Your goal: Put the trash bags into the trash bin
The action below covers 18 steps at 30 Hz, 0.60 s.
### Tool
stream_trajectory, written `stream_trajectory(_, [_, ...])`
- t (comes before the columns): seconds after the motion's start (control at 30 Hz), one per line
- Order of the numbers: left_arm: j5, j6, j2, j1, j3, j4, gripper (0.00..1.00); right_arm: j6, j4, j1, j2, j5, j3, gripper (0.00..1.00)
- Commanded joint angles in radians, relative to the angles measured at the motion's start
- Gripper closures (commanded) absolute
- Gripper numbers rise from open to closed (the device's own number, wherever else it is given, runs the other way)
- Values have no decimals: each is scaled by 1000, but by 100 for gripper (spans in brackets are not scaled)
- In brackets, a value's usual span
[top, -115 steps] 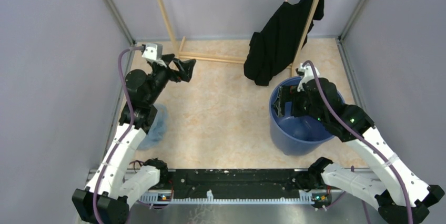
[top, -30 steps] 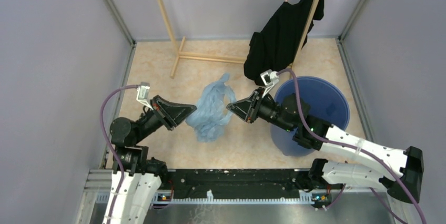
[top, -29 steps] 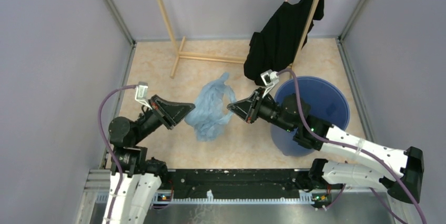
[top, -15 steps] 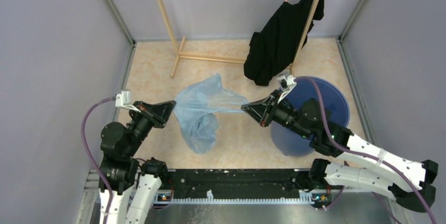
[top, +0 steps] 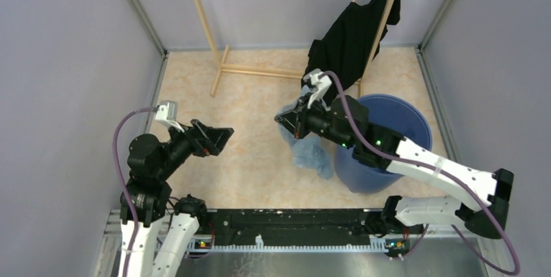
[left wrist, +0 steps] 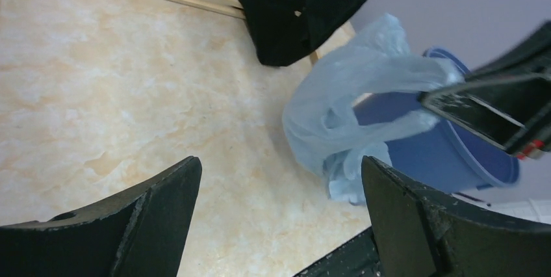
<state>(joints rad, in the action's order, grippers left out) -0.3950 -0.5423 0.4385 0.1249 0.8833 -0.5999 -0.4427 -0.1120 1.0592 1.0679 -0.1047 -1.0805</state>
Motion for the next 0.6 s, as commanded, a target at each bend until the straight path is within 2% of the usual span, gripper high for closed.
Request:
stream_trajectory(0.0, [-151,-8,1,-4,-22,73,1,37,-37,0,135,61,-102,100])
stream_trajectory(0.13, [-73,-61,-13,-4,-72,55,1,13,-70,-1,299,170,-151,100])
stream_trajectory(0.17, [-33,-77,-21,-4,-87,42,1,11,-79,-1,356,220,-166,97])
stream_trajectory(0.27, [20,-96,-39,-4,-131,11,1,54,-119,-1,457,396,-211,71])
stream_trajectory(0.43, [38,-113,-41,-4,-183,-16,1,144,-172,-1,420,336,-195,37])
stream_trajectory(0.57, [-15,-111,-29,-4,-223,53,1,240,-248,-1,324,255,-173,25])
